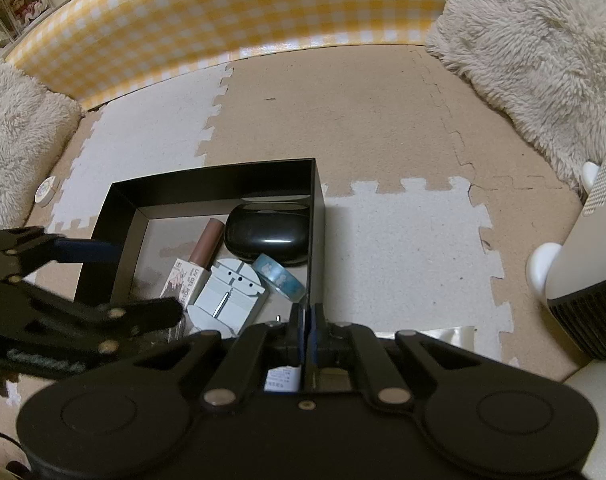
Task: Organize rigid objects
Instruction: 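Carry the nail-polish bottle into the black box and open the left gripper, then move the left gripper to the round white tape measure and grasp it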
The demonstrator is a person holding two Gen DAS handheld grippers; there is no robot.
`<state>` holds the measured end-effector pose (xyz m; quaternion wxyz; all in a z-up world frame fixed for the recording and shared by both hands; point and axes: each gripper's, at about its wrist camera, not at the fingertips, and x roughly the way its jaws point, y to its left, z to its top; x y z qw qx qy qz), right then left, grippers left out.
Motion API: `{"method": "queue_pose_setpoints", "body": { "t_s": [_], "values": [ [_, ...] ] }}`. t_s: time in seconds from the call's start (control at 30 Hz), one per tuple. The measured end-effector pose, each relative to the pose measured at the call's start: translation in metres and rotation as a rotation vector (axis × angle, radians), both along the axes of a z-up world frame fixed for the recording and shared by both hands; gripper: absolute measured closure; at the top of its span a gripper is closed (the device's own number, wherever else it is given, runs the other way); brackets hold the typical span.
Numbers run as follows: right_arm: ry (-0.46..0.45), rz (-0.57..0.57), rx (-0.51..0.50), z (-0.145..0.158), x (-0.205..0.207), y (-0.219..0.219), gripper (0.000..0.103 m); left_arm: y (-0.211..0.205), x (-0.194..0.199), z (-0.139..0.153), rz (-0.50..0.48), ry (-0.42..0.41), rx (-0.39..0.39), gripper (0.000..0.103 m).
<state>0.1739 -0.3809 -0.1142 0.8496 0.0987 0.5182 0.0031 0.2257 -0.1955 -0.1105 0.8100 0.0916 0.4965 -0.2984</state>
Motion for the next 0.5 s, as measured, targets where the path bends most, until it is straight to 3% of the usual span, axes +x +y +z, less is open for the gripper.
{"method": "queue_pose_setpoints", "body": {
  "t_s": [0.5],
  "values": [
    [0.0, 0.005, -0.014, 0.0, -0.001, 0.001, 0.099, 0.04, -0.026, 0.036, 0.008, -0.068, -0.069, 0.0]
  ]
}}
